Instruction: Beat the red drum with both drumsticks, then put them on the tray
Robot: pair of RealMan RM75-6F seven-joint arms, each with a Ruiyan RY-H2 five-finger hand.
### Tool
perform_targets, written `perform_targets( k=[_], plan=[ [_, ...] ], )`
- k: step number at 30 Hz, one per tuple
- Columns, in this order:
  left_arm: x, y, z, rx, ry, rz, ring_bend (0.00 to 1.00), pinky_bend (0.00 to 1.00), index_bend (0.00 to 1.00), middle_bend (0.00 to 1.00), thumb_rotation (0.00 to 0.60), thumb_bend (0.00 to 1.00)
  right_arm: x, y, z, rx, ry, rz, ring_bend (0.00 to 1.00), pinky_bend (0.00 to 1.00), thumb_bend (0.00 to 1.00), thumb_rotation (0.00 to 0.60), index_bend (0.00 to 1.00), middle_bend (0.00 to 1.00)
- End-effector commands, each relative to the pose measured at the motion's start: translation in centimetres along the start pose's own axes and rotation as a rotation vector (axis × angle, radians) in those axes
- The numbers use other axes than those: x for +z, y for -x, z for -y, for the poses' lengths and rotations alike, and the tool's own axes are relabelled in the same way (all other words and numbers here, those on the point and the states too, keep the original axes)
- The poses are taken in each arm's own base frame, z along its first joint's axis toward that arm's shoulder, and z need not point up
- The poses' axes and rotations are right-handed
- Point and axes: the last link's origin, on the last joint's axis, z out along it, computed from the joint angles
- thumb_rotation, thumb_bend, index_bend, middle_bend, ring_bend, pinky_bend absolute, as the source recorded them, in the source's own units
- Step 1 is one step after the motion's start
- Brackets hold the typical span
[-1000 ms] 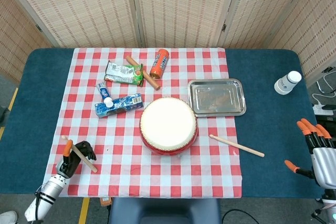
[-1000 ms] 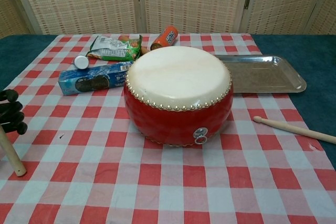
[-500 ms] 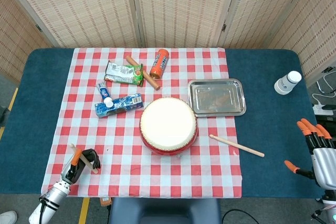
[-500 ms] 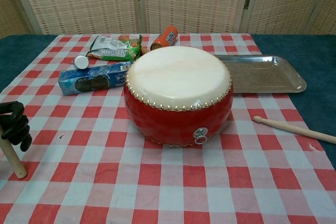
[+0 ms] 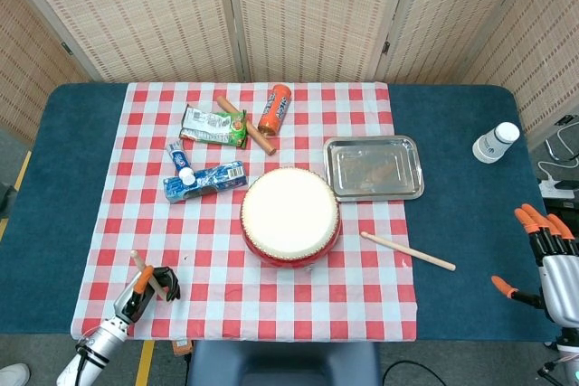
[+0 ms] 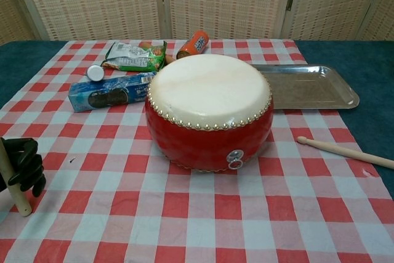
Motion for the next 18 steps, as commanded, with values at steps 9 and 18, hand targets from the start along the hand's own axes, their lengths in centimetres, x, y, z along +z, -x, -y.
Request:
perform_targets(
  k=[9,18],
  plan=[
    [-0.3,0.5,1.1,0.037,-0.015,0.018,0.67,0.56,0.7,0.77,0.076,0.25,0.0,-0.1,0.1,-0.004,0.001,-0.006,0.03,0.08,0.0,0.6,0.08,0.03],
    [-0.2,0.8,1.5,0.048,-0.008,0.018,0.76,0.7,0.78,0.86,0.422,0.27,0.0,-0.3,0.0,-0.002,0.004,-0.017,0.03,0.08,0.0,0.6,0.08,0.03]
  ],
)
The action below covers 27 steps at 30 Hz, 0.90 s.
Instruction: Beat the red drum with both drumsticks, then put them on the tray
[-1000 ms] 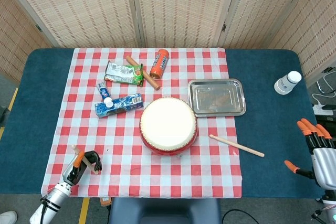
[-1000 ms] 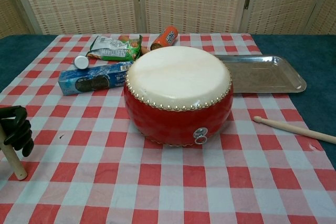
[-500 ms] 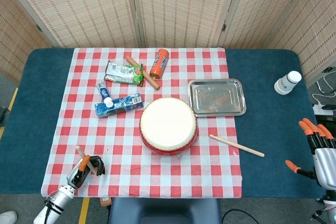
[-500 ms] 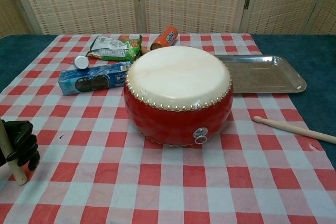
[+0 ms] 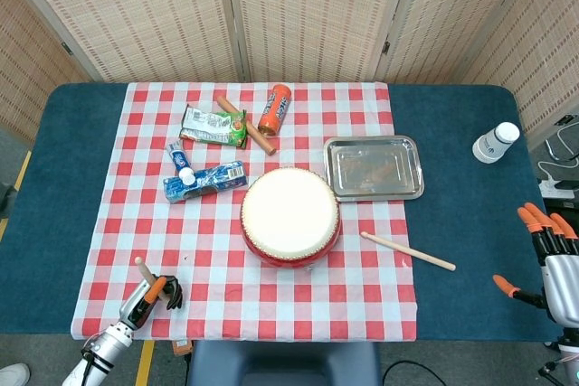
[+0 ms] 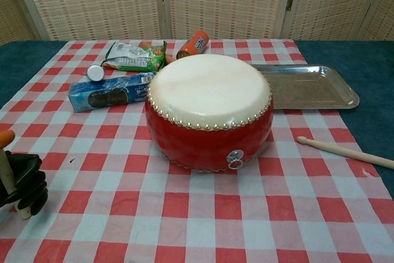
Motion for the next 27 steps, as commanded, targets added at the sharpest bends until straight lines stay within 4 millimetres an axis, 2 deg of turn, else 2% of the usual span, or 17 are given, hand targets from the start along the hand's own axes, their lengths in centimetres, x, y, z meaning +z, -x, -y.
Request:
perform_targets(
  k=[1,2,4,17,22,27],
  plan=[
    [0.07,0.05,0.07,0.012,0.006,0.006,0.77,0.72,0.79,0.87,0.504,0.27,-0.04,-0.08,-0.02,0.0,0.001,-0.005,0.03,0.08,0.0,0.6,0.08,0.03],
    [0.08,0.09,0.1,0.012,0.006,0.012,0.78,0.74,0.8,0.89,0.568,0.27,-0.06,-0.11,-0.03,0.001,0.002,-0.006,0.03,0.08,0.0,0.6,0.08,0.03],
    [0.09,0.1,0.17,0.014,0.007,0.02,0.79,0.77,0.81,0.9,0.6,0.27,-0.07,-0.16,-0.04,0.0,0.003,-0.009,0.03,0.08,0.0,0.6,0.08,0.03],
    [0.26,-0.05,0.37,0.019,0.007,0.021,0.9,0.91,0.88,1.0,0.6,0.29,-0.1,-0.24,0.06,0.002,-0.002,-0.018,0.03,0.08,0.0,0.6,0.08,0.03],
    [0.4,-0.13,0.58,0.053,0.005,0.007,0.97,0.99,0.92,1.0,0.6,0.49,-0.07,-0.31,0.04,0.002,-0.004,-0.023,0.03,0.08,0.0,0.6,0.08,0.03],
    [0.51,-0.35,0.58,0.079,0.016,-0.025,0.99,1.0,0.95,1.0,0.6,0.67,-0.05,-0.32,0.03,0.004,-0.006,-0.023,0.03,0.08,0.0,0.6,0.08,0.03]
  ],
)
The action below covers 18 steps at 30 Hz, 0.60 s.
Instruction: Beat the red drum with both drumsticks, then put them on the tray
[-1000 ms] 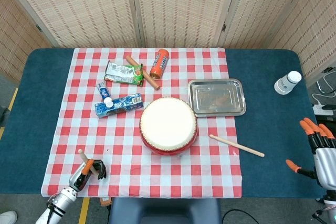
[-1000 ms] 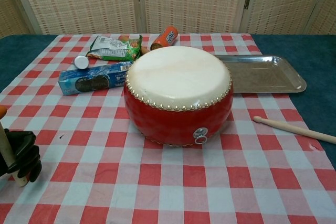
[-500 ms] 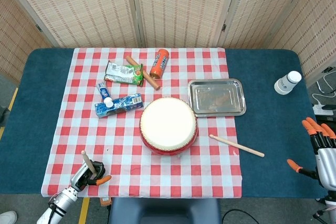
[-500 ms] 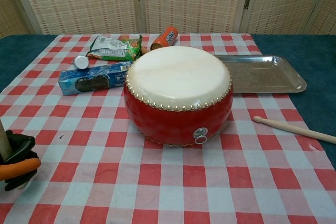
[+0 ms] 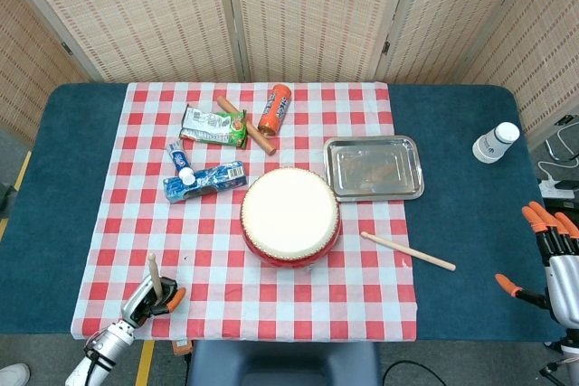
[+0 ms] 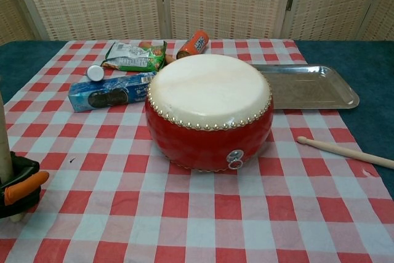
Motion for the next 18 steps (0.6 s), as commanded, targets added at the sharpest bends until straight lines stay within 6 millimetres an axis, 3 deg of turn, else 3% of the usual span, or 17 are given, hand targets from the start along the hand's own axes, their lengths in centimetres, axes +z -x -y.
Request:
perform_targets(
  k=[1,7,18],
  plan=[
    [0.1,-0.2,-0.1,0.012,0.012,-0.026,1.0,1.0,0.96,1.0,0.6,0.7,0.0,0.0,0.0,0.001,0.0,0.0,0.03,0.08,0.0,0.6,0.08,0.03],
    [0.0,-1.1,-1.7,0.118,0.068,-0.04,1.0,1.0,1.0,1.0,0.6,0.79,0.1,0.1,0.1,0.018,-0.002,0.013,0.03,0.08,0.0,0.6,0.08,0.03],
    [0.3,-3.8,-5.1,0.438,0.078,-0.036,1.0,1.0,1.0,1.0,0.6,0.82,0.6,0.8,0.2,0.07,0.019,0.104,0.05,0.1,0.0,0.6,0.11,0.05]
  ],
)
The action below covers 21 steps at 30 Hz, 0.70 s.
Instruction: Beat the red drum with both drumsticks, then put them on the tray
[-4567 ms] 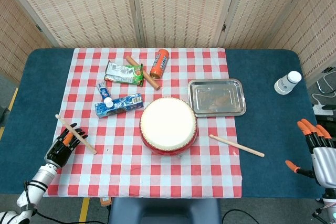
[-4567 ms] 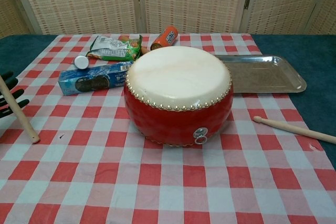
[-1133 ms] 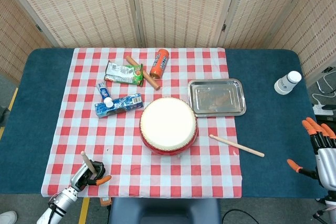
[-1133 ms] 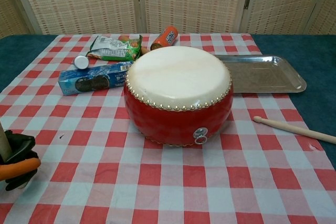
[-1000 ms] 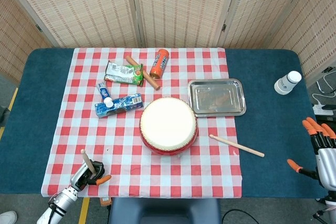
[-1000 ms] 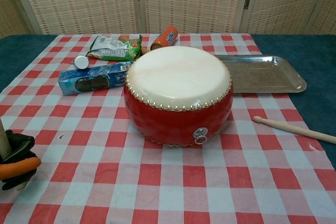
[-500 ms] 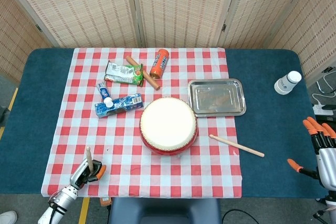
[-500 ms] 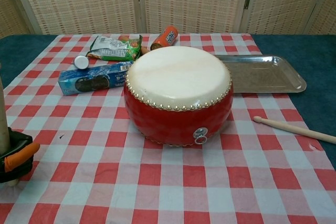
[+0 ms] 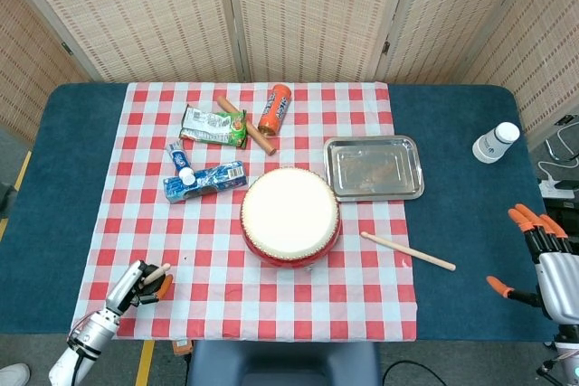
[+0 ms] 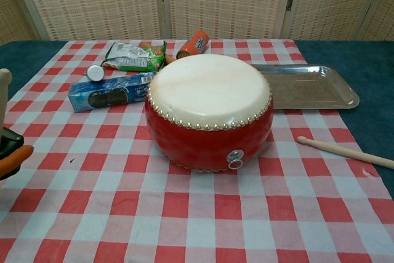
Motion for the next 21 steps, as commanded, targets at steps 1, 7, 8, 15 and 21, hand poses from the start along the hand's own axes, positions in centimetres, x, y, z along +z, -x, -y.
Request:
perform_targets(
  k=[1,7,8,15,21],
  plan=[
    [0.3,-1.6,-1.1,0.144,0.007,0.004,1.0,1.0,1.0,1.0,0.6,0.82,0.2,0.4,0.0,0.016,0.009,0.026,0.05,0.1,0.0,0.6,0.11,0.05],
    [0.3,-4.2,-3.1,0.542,0.018,-0.098,1.0,1.0,1.0,1.0,0.6,0.82,1.6,1.9,0.9,0.133,0.059,0.124,0.05,0.12,0.02,0.6,0.19,0.06],
    [0.2,-4.4,-3.4,0.587,0.017,-0.114,1.0,1.0,1.0,1.0,0.6,0.82,1.9,2.2,1.1,0.148,0.064,0.14,0.05,0.12,0.03,0.6,0.2,0.07],
    [0.1,-5.9,-4.9,0.831,0.015,-0.207,1.0,1.0,1.0,1.0,0.6,0.82,5.2,6.0,2.6,0.125,0.07,0.25,0.05,0.12,0.15,0.6,0.38,0.09],
    [-0.2,-6.4,-5.4,0.936,0.014,-0.255,1.0,1.0,1.0,1.0,0.6,0.82,8.0,9.8,4.2,0.005,0.048,0.288,0.04,0.12,0.19,0.6,0.4,0.09]
  ],
)
